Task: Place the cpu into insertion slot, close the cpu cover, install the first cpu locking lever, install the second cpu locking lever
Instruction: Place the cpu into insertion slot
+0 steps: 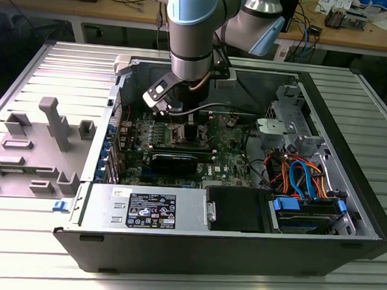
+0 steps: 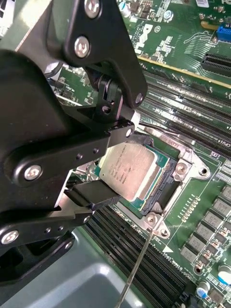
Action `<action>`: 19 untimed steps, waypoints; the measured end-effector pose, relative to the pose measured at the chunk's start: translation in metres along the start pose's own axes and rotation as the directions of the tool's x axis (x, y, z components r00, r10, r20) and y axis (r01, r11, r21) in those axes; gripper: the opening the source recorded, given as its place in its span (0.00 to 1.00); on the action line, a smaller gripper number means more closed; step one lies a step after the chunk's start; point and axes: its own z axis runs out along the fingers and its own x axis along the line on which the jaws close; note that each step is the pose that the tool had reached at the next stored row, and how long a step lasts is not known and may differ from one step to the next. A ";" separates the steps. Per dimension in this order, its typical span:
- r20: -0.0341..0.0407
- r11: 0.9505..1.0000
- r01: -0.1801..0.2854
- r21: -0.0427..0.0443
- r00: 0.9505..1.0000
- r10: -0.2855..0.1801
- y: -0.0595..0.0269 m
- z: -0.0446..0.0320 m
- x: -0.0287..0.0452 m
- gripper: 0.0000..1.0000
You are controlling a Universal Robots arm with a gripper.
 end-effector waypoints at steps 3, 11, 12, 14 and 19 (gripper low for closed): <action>0.000 1.000 0.000 0.000 1.000 0.000 0.0000 0.0000 0.0013 0.54; 0.000 1.000 -0.002 0.001 1.000 0.002 -0.0003 0.0039 0.0021 0.54; 0.000 1.000 -0.002 0.001 1.000 0.002 -0.0004 0.0045 0.0021 0.54; 0.000 1.000 -0.002 0.001 1.000 0.002 -0.0005 0.0060 0.0021 0.54; 0.000 1.000 -0.002 0.001 1.000 0.002 -0.0007 0.0086 0.0023 0.54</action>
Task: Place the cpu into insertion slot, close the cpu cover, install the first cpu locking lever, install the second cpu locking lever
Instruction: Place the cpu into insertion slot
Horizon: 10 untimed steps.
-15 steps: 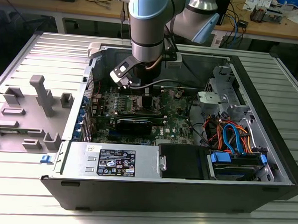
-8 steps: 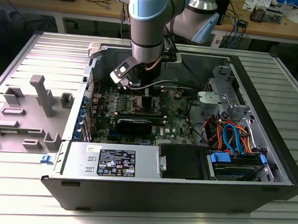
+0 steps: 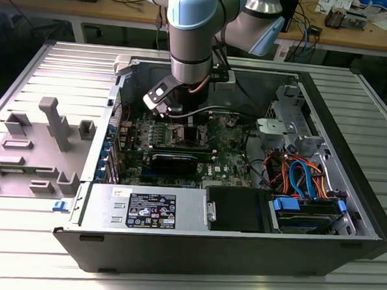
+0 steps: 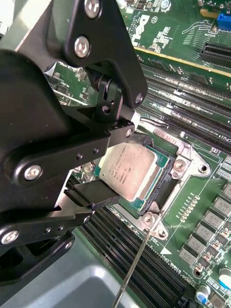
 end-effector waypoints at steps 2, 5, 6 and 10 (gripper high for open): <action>0.000 1.000 0.000 0.000 1.000 0.000 -0.0001 0.0013 0.0000 0.54; 0.000 1.000 0.000 0.000 1.000 0.000 -0.0001 0.0017 0.0000 0.54; 0.000 1.000 0.000 0.000 1.000 0.000 -0.0001 0.0017 0.0000 0.54; 0.000 1.000 0.000 0.000 1.000 0.000 -0.0001 0.0017 0.0000 0.54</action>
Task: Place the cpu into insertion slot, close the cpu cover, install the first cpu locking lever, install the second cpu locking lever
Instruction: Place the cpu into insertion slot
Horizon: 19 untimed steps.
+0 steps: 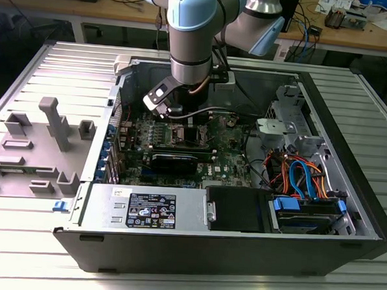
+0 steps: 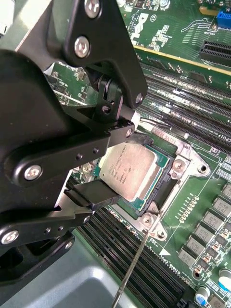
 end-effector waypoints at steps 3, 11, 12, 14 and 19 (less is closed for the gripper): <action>0.000 1.000 0.000 0.000 1.000 0.000 0.0001 0.0000 0.0000 0.54; -0.008 1.000 -0.001 0.000 1.000 0.001 0.0001 -0.0009 -0.0004 0.54; -0.007 1.000 -0.006 0.000 1.000 0.006 0.0001 -0.0006 -0.0005 0.54; -0.006 1.000 -0.019 0.000 1.000 0.019 0.0001 -0.0004 -0.0005 0.54; -0.007 1.000 -0.019 0.000 1.000 0.019 0.0000 0.0009 -0.0005 0.54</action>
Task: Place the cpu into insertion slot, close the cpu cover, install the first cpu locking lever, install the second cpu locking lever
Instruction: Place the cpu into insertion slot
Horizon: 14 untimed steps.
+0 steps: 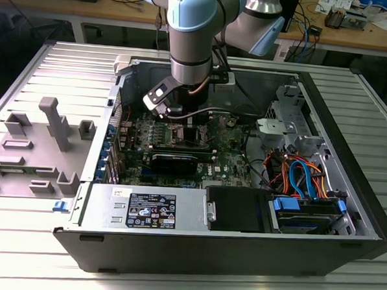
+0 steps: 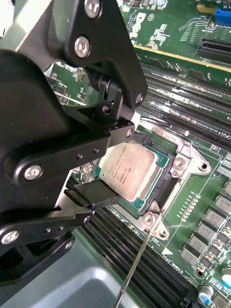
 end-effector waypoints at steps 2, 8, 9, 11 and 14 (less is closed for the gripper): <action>0.000 1.000 0.000 0.000 1.000 0.000 0.0000 0.0007 0.0000 0.54; -0.001 1.000 0.000 0.000 1.000 0.000 0.0000 0.0012 0.0000 0.54; -0.001 1.000 0.000 0.000 1.000 0.000 0.0000 0.0012 0.0000 0.54; -0.001 1.000 0.000 0.000 1.000 0.000 0.0000 0.0013 0.0000 0.54; -0.002 1.000 0.000 -0.001 1.000 0.000 0.0001 0.0020 0.0003 0.55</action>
